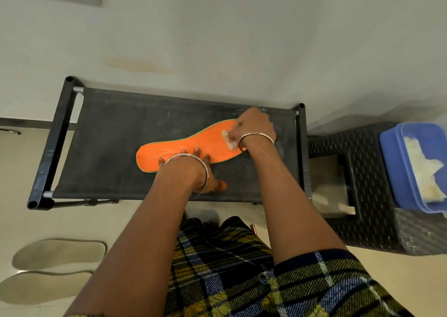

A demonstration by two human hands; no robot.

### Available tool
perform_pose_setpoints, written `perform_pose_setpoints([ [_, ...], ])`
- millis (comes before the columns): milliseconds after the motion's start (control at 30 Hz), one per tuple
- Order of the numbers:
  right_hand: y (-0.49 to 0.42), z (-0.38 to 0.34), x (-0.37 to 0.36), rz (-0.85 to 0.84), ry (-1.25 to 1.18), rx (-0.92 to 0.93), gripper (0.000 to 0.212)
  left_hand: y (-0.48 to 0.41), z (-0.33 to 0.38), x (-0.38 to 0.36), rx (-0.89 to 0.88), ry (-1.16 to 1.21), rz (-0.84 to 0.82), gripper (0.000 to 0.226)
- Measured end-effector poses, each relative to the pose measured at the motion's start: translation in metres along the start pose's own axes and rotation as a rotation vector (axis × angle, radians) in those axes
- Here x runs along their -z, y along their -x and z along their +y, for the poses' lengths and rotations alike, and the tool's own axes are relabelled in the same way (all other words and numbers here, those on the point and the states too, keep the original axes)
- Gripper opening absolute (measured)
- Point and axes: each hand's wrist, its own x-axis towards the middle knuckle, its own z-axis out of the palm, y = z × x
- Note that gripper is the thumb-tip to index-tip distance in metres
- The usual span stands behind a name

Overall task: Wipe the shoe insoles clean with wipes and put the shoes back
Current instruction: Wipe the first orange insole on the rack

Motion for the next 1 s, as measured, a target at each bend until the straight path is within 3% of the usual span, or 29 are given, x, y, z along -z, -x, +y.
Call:
perform_pose_setpoints([
  [67,-0.002,0.006,0.002,0.133,-0.073,-0.036,0.039,-0.003,-0.002,-0.001,0.013,-0.009,-0.012,0.097],
  [133,-0.003,0.005,-0.001,0.144,-0.093,-0.001,0.034,0.000,0.000,0.001,0.010,0.019,-0.003,0.096],
  [333,0.007,-0.012,-0.010,-0.122,-0.015,0.203,0.009,0.002,0.004,0.001,0.037,0.043,0.008,0.096],
  [467,-0.002,0.000,-0.002,0.024,-0.095,0.047,0.022,0.016,0.008,0.010,-0.039,0.148,0.071,0.092],
  [567,-0.006,0.008,0.002,0.184,-0.074,-0.015,0.026,0.007,0.002,0.005,0.003,0.053,-0.017,0.095],
  [733,0.002,-0.009,-0.009,0.064,-0.061,0.111,0.024,0.004,0.003,0.002,0.002,0.028,-0.010,0.093],
  [867,0.010,-0.015,-0.010,-0.044,-0.042,0.282,0.009,0.004,0.004,0.003,0.018,0.015,-0.006,0.093],
  [1000,0.005,0.001,0.001,0.110,-0.212,0.121,0.004,-0.001,0.001,0.001,0.014,0.028,0.002,0.095],
])
